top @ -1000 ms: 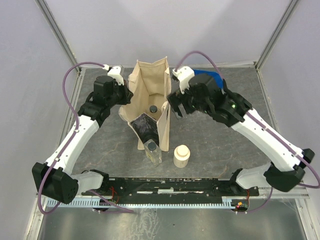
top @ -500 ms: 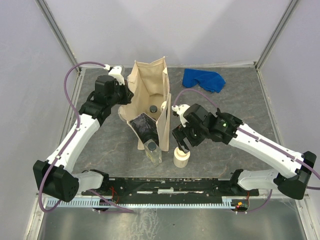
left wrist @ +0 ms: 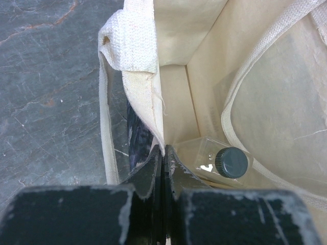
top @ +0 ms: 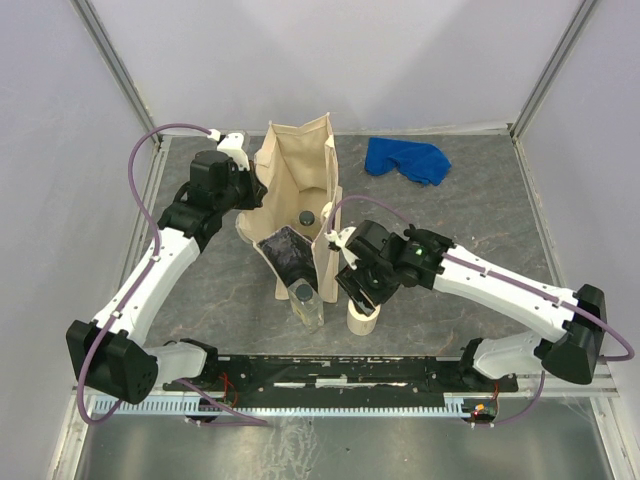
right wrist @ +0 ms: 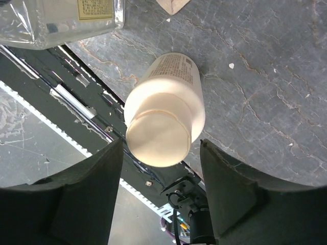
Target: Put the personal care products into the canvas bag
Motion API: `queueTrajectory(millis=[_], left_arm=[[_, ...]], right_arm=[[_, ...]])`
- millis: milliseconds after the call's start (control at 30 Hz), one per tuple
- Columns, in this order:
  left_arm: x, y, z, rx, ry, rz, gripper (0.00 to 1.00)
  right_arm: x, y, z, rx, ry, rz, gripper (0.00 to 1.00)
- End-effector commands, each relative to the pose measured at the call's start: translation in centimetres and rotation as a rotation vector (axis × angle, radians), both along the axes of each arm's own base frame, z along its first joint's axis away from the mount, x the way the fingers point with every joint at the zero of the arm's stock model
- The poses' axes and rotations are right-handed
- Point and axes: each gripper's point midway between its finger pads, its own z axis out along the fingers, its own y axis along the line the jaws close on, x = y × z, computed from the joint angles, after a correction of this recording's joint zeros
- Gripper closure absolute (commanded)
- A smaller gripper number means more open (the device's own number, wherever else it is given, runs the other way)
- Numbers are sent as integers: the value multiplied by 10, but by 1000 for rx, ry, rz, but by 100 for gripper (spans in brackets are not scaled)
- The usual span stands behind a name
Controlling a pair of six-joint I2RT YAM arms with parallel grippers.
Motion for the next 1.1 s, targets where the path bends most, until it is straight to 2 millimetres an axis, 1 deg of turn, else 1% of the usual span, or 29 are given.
queueTrajectory(millis=[0,167,333,467,600,800,1067], left_arm=[[-3,0,3,21,-1,-15,97],[-4,0,2,21,1,-16,97],[-5,1,0,21,4,-14,97],[-6,1,-2,18,6,-14,97],[-7,1,-1,16,4,-13,97],[-7,1,0,16,1,-12,97],[-9,2,0,15,1,-11,97]], right_arm=[[-1,1,-7,-35,3,20,32],[1,6,-16,-51,0,23,34],[-1,9,-27,-69,14,30,41],[-1,11,-30,-63,13,28,48],[-1,13,-34,-61,13,28,48],[-1,16,-42,-71,24,27,42],[-3,17,-47,-85,32,33,40]])
